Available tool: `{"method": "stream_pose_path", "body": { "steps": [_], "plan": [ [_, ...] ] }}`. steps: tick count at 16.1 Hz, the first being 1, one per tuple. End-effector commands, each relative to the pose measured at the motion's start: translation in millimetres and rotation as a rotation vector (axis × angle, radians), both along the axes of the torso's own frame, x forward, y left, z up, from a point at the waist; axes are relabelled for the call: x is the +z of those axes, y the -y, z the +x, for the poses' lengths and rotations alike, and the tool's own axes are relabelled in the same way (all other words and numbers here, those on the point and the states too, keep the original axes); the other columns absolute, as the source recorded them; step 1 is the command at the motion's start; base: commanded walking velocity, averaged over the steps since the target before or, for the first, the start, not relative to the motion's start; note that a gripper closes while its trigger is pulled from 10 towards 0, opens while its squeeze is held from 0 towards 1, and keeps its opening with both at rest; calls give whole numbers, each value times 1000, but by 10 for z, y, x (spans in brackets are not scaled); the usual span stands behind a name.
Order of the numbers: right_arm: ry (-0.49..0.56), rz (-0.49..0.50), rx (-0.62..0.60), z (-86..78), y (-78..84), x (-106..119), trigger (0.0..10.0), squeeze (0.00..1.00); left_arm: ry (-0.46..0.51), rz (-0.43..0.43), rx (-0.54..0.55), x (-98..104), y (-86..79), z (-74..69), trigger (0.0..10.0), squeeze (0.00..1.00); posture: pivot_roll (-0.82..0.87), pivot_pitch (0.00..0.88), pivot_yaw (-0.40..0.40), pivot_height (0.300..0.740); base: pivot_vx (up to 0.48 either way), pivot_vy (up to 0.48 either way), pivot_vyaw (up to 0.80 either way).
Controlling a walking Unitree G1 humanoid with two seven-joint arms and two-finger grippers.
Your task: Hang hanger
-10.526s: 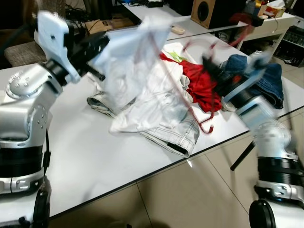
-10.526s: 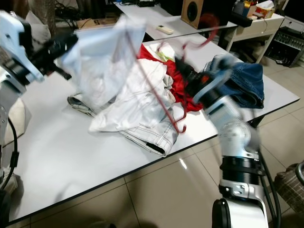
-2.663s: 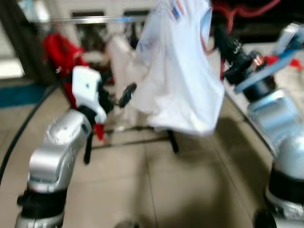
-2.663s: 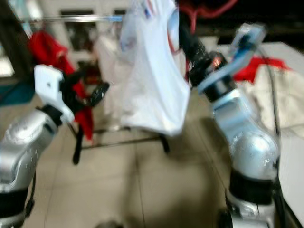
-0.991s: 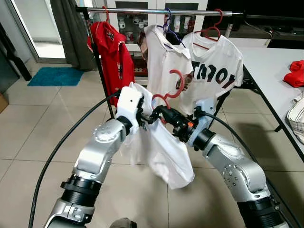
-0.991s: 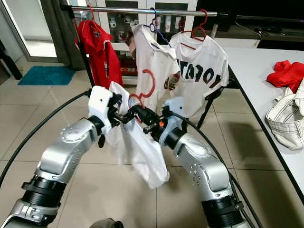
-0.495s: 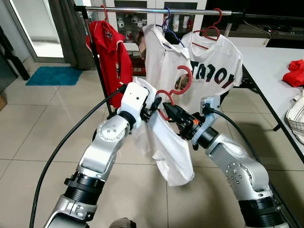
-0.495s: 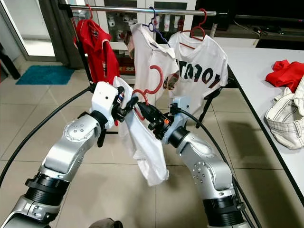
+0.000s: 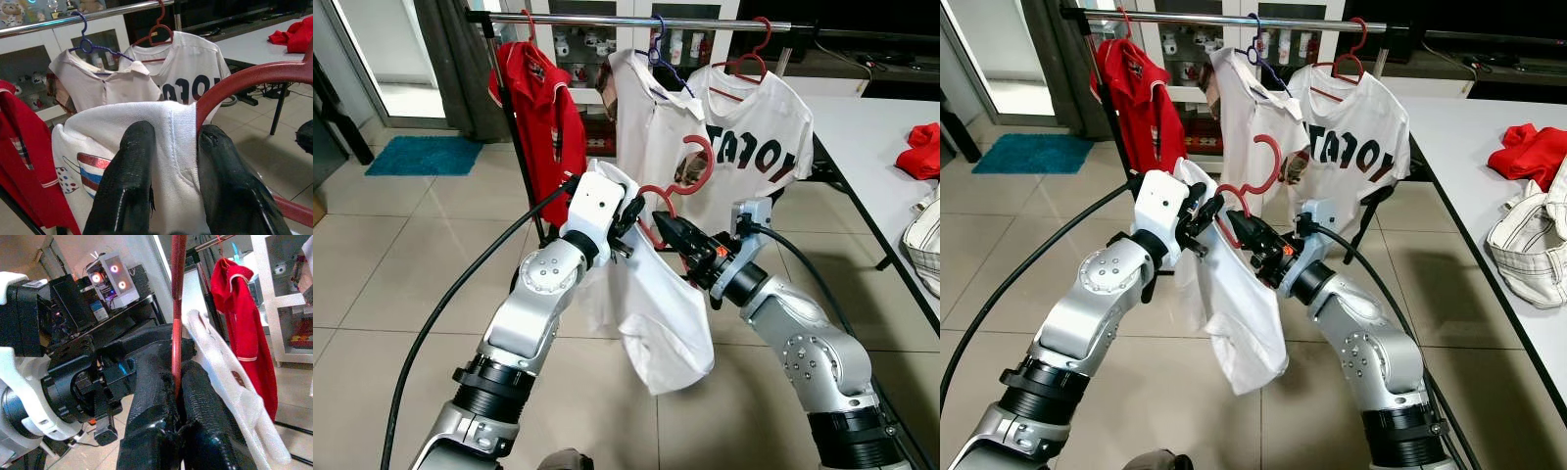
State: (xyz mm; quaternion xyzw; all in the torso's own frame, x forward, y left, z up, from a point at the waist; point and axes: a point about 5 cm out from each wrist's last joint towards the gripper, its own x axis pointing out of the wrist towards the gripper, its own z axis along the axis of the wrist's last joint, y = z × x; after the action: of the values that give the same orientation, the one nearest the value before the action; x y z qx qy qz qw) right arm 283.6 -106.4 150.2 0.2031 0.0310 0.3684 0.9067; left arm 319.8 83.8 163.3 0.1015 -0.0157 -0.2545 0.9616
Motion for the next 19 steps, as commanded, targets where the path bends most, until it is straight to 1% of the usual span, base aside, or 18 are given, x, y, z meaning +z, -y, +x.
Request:
{"method": "stream_pose_path", "body": {
  "steps": [1, 5, 8, 10, 13, 14, 15, 16, 17, 19],
  "plan": [
    [80, 35, -1, 0, 45, 174, 10000, 0, -23, 15, 54, -56, -118, 32, 0, 0, -35, 0, 2, 740, 0, 0, 0],
    [76, 25, -24, 30, 81, 171, 10000, 0, -16, 19, 37, -53, -95, 22, 0, 0, -37, 0, 3, 740, 0, 0, 0],
    [71, 11, -56, 72, 111, 171, 10000, 0, -2, 44, 10, -40, -78, -6, 0, 0, -37, 0, 1, 740, 0, 0, 0],
    [71, 6, -73, 99, 128, 173, 10000, 0, 1, 37, 10, -32, -95, -15, 0, 0, -36, 0, -1, 740, 0, 0, 0],
    [70, -7, -109, 136, 159, 177, 10000, 0, 17, -1, 45, 13, -162, -12, 0, 0, -36, 0, -3, 740, 0, 0, 0],
    [65, -9, -156, 172, 198, 178, 10000, 0, 17, -18, 46, 34, -188, -24, 0, 0, -35, 0, -4, 740, 0, 0, 0],
    [51, -11, -227, 228, 266, 170, 10000, 0, 8, -31, 15, 41, -195, -58, 0, 0, -34, 0, -4, 740, 0, 0, 0],
    [46, -16, -261, 259, 302, 165, 10000, 0, -3, -8, -24, 23, -189, -94, 0, 0, -33, 0, -3, 740, 0, 0, 0],
    [51, -13, -256, 263, 295, 178, 10000, 0, -13, 46, -53, -27, -199, -114, 0, 0, -33, 0, -5, 740, 0, 0, 0],
    [59, -7, -241, 254, 271, 200, 10000, 0, -4, 34, -24, -11, -214, -83, 0, 0, -33, 0, -5, 740, 0, 0, 0]
  ]
}}
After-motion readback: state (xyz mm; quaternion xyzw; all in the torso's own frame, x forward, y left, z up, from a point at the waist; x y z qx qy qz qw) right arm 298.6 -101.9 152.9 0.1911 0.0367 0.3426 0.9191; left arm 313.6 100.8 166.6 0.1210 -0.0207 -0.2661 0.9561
